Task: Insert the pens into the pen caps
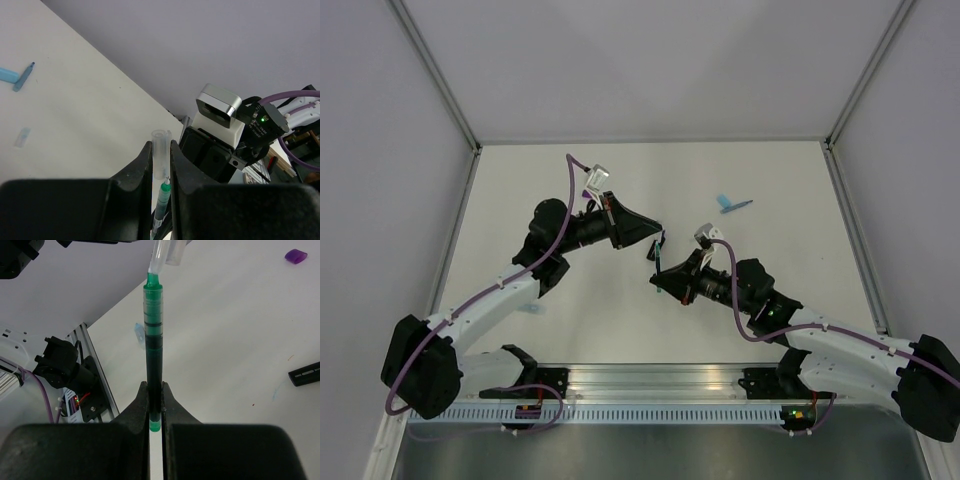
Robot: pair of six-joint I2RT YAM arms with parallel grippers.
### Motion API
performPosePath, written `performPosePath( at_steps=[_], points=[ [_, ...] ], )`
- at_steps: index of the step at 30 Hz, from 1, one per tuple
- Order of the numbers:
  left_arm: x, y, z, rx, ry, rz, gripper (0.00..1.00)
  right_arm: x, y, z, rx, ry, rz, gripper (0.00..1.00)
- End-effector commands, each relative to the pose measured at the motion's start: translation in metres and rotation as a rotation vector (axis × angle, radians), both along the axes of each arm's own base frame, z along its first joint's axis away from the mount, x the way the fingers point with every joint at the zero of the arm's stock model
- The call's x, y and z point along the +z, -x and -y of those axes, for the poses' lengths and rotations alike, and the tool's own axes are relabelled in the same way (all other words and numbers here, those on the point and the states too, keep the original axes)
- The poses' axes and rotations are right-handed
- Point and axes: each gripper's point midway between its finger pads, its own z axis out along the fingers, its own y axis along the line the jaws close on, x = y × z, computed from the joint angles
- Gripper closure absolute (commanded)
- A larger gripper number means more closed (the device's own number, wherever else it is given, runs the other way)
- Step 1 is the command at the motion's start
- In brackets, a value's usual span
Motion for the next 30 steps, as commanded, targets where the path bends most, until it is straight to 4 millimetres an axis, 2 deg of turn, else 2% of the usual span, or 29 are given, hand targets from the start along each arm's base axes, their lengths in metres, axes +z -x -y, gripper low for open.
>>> performPosePath(
  at_steps=[1,6,24,30],
  points=[
    [0.027,0.017,0.0,-0.043,0.077,0.078,0.98,0.016,0.003,-0.005,0.029,-0.053,0.03,1.0],
    [0.026,0.012,-0.005,0.011,0.078,0.083,0.98,0.017,0.005,-0.006,0.041,-0.058,0.023,1.0],
    [0.029,0.018,-0.008,0.007,0.097,0.107,0.98,0.015,0.002,-0.005,0.022,-0.046,0.015,1.0],
    [0.032,0.016,-0.01,0.031,0.104,0.108,0.98,0.008,0.004,-0.011,0.056,-0.026,-0.005,1.0]
  ],
)
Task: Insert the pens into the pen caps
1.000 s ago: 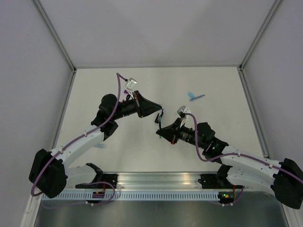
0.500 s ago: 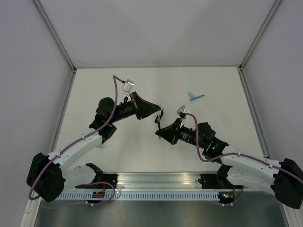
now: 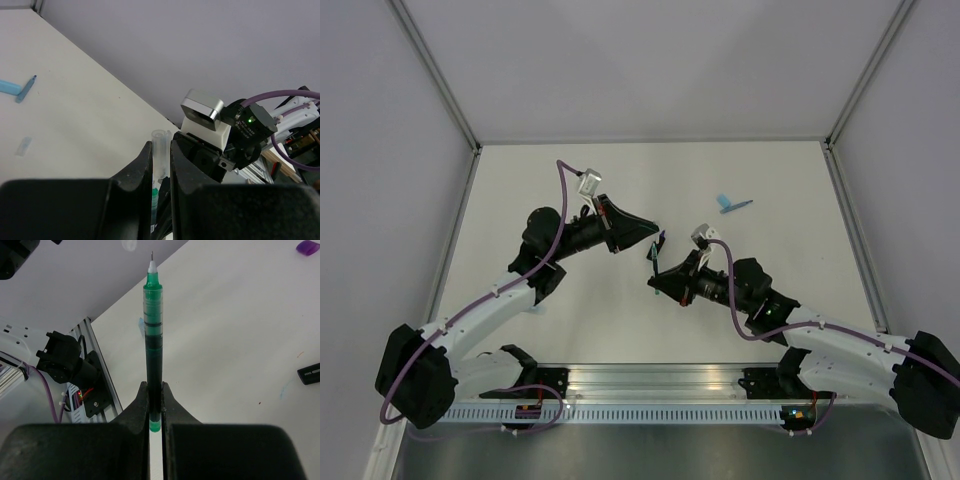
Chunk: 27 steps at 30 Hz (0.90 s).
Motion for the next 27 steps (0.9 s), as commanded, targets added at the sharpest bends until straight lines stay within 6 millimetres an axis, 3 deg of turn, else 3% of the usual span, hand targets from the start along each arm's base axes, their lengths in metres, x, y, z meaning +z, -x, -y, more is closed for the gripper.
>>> performPosePath(
  at_steps=[1,27],
  points=[
    [0.021,0.007,-0.004,0.008,0.058,0.057,0.98,0.011,0.0,-0.008,0.03,-0.024,0.006,1.0],
    [0.012,0.007,-0.006,0.016,0.042,0.061,0.98,0.019,-0.001,0.001,-0.01,-0.047,0.029,1.0]
  ],
)
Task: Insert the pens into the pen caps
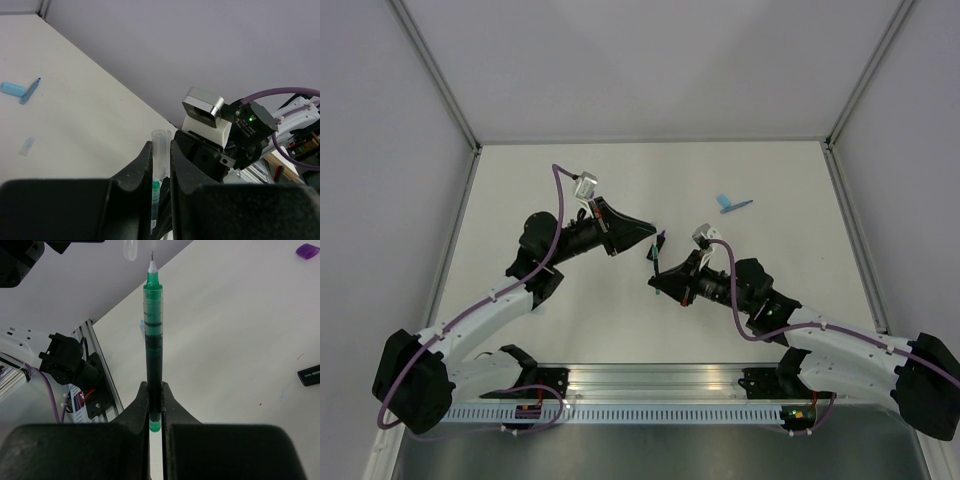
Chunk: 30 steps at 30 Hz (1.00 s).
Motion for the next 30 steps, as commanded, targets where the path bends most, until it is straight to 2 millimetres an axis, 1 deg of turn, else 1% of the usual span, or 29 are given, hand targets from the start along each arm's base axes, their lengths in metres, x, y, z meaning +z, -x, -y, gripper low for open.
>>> performPosePath(
  at_steps=[1,5,14,18,23,30],
  points=[
    [0.011,0.005,-0.001,-0.005,0.028,0.05,0.98,0.02,-0.001,0.001,-0.01,-0.051,0.039,1.0],
    [0.006,0.004,0.0,-0.007,0.02,0.044,0.98,0.023,-0.002,0.003,-0.016,-0.056,0.047,1.0],
    [0.008,0.012,0.002,-0.049,0.042,0.058,0.98,0.022,-0.004,0.004,-0.03,-0.049,0.046,1.0],
    [0.001,0.013,0.004,-0.058,0.033,0.046,0.98,0.023,-0.005,0.006,-0.045,-0.05,0.051,1.0],
    [-0.003,0.016,0.008,-0.08,0.029,0.039,0.98,0.023,-0.005,0.007,-0.047,-0.051,0.052,1.0],
    [-0.009,0.013,0.01,-0.072,0.018,0.03,0.98,0.026,-0.004,0.008,-0.047,-0.057,0.058,1.0]
  ],
)
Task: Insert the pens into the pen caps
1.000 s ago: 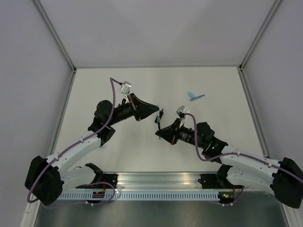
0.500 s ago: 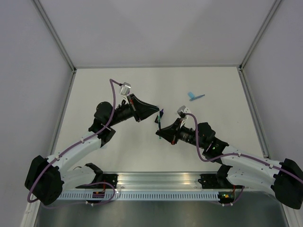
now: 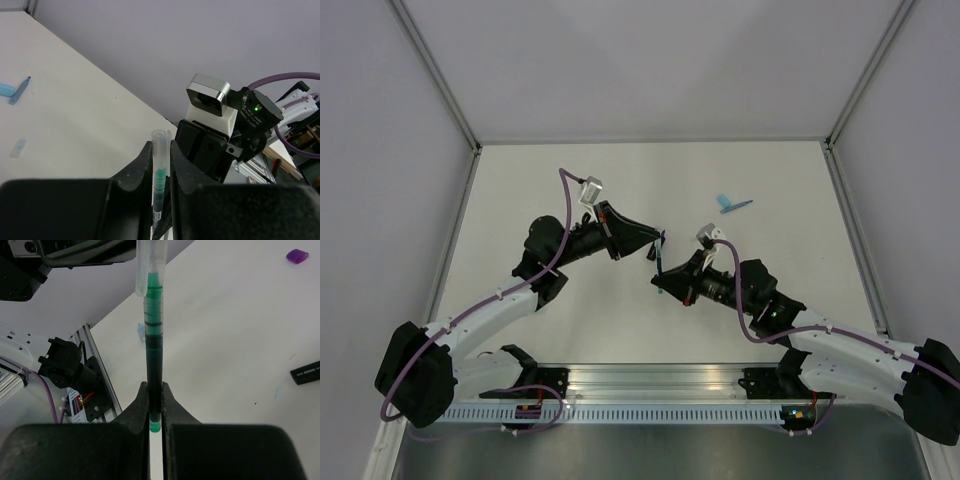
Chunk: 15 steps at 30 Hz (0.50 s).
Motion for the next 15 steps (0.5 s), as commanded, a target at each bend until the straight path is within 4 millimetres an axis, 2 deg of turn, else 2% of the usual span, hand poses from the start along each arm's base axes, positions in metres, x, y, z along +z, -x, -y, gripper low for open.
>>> performPosePath(
  at_steps=[1,9,15],
  points=[
    [0.002,0.007,0.003,-0.038,0.012,0.015,0.98,0.019,-0.003,0.001,-0.015,-0.05,0.048,1.0],
    [0.001,0.013,0.005,-0.066,0.01,0.023,0.98,0.02,-0.005,0.004,-0.032,-0.048,0.049,1.0],
    [-0.009,0.026,0.008,-0.126,-0.006,0.032,0.98,0.026,-0.006,0.01,-0.064,-0.057,0.064,1.0]
  ],
)
